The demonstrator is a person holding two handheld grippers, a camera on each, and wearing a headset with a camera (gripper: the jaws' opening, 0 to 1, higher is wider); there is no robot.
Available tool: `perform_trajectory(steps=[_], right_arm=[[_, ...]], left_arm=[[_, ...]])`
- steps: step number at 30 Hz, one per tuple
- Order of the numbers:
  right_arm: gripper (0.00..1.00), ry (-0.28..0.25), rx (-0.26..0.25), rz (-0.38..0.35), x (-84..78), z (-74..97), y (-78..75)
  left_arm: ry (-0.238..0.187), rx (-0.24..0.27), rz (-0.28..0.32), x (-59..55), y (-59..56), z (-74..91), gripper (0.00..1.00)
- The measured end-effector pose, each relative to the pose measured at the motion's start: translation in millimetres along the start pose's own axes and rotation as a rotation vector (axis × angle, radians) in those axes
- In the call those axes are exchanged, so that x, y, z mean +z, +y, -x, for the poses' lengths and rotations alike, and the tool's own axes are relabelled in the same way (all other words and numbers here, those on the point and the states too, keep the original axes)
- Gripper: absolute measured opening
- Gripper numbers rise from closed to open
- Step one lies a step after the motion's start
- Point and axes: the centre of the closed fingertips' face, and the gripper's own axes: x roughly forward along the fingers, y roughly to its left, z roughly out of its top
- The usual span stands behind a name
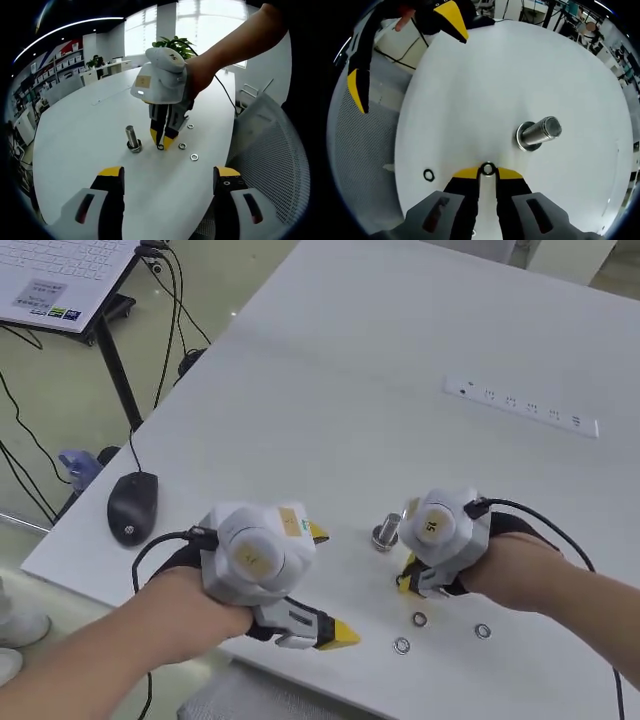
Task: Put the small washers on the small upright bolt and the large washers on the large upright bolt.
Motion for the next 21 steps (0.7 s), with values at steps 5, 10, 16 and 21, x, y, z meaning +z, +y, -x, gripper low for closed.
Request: perform_trajectory(steps=[5,10,16,21], right_arm=[[0.12,-0.002,-0.002,-0.006,-0.9,0.8,0.4],[0.12,-0.013,-0.001,-0.043,-4.5,6.9,-0.1],[0.12,-0.014,-0.015,-0.073,-15.2,19.3,2.3],[0.12,-0.020,-0.034,-0.122,-27.8,29.0,2.3]], left_arm=[[0.007,0.000,-0.006,-1.2,-0.8,1.8,0.71],[0.014,0.001,-0.007,-3.6,-1.7,2.6,0.70],[0.011,0.002,-0.001,-4.7,-1.2,3.5,0.70],[-0.010,-0.003,0.023,-5.0,1.1,3.0,0.73]])
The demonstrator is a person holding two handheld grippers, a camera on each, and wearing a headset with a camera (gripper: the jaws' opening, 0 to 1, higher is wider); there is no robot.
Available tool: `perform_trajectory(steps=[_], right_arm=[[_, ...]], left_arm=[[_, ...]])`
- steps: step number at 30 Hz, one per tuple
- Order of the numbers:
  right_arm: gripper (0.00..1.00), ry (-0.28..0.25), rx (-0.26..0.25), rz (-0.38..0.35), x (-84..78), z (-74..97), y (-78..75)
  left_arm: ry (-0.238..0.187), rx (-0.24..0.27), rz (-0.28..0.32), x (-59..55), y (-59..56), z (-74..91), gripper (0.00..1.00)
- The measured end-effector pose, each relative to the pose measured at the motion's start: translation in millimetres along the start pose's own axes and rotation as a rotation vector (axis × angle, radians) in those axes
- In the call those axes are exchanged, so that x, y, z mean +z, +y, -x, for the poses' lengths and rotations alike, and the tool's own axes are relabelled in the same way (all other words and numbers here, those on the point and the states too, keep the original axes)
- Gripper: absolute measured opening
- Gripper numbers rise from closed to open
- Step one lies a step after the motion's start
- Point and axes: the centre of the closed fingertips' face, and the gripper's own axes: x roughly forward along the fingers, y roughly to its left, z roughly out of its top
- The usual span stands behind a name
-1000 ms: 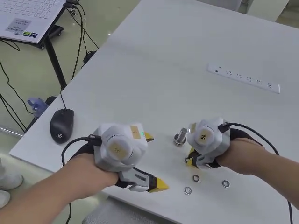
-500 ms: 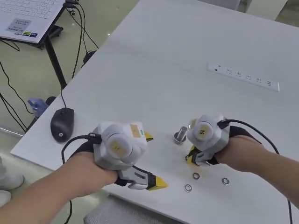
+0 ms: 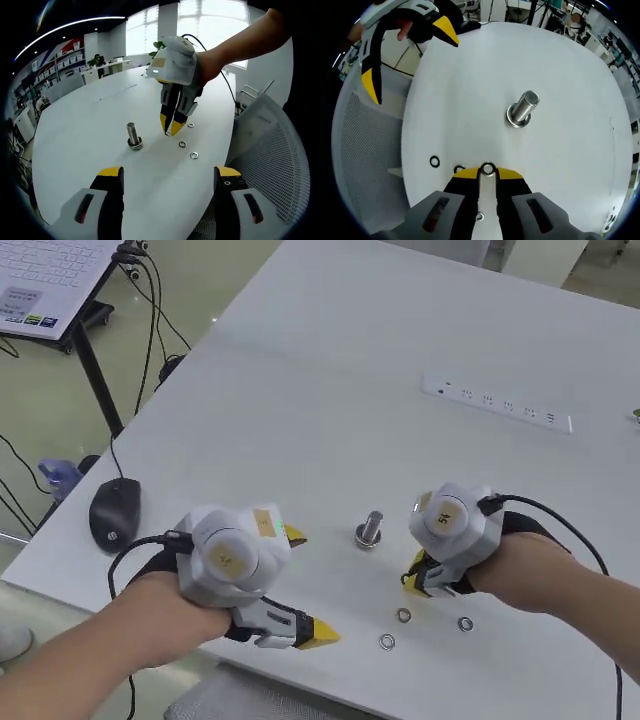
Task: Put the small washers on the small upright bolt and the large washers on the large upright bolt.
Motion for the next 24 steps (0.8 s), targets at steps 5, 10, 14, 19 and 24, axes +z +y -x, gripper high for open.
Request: perform_trajectory(steps=[5,10,14,19,24], right_arm=[[0.12,-0.010,-0.015,-0.042,-12.3,12.8,0.1],[0.12,-0.003,-0.036,-0.074,-30.5,25.6,1.8],[0.12,-0.003,-0.048,-0.108,-46.4,33.5,-0.3],[0.12,0.013,-0.071,-0.132,-71.3,44.1,-3.4],[0.12,0.024,-0.082,-0.158,-89.3,50.3,-9.8]], left_arm=[[0.004,-0.005,-0.013,1.0,0.4,-1.3,0.75],[0.007,-0.018,-0.018,2.0,-0.7,-6.4,0.77],[0.006,-0.022,-0.030,3.2,-2.4,-8.8,0.80],[0.000,-0.018,-0.028,3.5,-1.4,-9.1,0.83],[0.004,-0.021,-0.024,1.2,-0.2,-9.8,0.84]])
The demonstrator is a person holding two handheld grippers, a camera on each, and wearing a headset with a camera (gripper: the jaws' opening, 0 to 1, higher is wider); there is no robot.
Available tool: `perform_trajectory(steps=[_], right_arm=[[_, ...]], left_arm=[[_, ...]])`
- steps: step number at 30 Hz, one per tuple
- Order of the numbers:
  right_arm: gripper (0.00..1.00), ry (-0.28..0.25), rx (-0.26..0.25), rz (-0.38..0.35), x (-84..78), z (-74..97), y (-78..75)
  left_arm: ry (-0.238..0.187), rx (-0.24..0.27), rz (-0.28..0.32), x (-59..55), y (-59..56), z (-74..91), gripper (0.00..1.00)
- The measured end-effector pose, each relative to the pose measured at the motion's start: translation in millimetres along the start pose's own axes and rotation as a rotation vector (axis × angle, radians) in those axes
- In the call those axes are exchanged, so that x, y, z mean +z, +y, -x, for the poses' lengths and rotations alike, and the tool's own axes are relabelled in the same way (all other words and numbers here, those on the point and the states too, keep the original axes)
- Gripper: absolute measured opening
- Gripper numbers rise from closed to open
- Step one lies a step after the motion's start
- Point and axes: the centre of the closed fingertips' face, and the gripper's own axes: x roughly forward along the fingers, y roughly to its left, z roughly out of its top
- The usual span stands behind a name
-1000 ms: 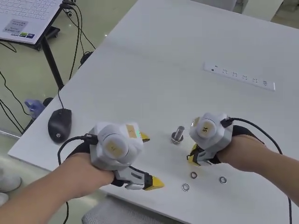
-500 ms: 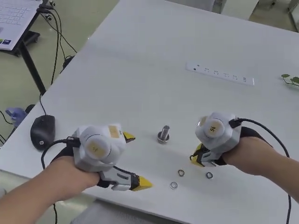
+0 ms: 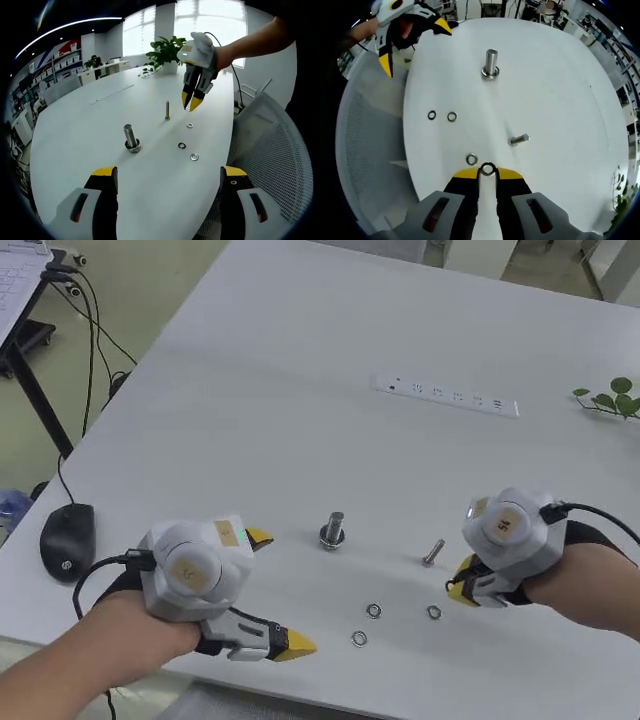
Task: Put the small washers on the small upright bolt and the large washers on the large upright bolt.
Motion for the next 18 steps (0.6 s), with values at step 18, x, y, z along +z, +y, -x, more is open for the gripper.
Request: perform_trajectory(steps=[18], right_arm=[[0.12,-0.048,-0.041,-0.008,27.5,20.7,-37.0]], left_arm=[[0.007,0.007,0.026,-5.2,3.4,1.9,0.84]])
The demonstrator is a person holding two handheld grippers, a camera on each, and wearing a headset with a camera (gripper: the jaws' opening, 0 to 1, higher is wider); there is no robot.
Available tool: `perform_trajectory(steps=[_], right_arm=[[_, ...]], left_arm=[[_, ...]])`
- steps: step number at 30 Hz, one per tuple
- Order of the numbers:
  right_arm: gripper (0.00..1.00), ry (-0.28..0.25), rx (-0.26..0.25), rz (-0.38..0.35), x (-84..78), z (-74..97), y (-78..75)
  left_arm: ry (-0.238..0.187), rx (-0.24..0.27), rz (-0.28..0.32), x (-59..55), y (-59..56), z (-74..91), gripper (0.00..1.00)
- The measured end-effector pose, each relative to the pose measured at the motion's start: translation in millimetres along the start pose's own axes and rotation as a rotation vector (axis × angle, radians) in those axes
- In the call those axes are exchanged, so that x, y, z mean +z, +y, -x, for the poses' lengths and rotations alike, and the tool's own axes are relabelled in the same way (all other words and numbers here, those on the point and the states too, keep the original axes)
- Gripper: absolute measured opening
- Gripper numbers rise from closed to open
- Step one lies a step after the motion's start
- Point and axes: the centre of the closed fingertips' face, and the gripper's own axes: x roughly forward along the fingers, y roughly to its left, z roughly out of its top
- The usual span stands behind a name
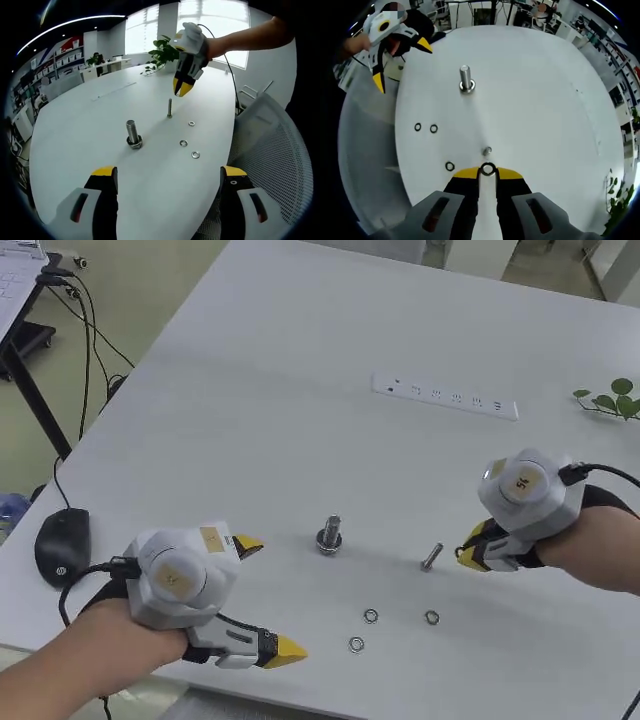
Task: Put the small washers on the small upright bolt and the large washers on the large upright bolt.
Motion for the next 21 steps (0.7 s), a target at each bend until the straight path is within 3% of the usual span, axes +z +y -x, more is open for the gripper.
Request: perform_trajectory(steps=[10,21], right_arm=[[0.12,0.003,0.019,0.021,20.4,-2.2,1.6],[0.12,0.040,0.048,0.016,20.2,-11.3,-0.2]], left_arm=[[-0.005,0.009,-0.007,2.1,2.6,1.0,0.84],[0.010,-0.012,-0.005,-2.4,-3.4,-2.4,0.91]])
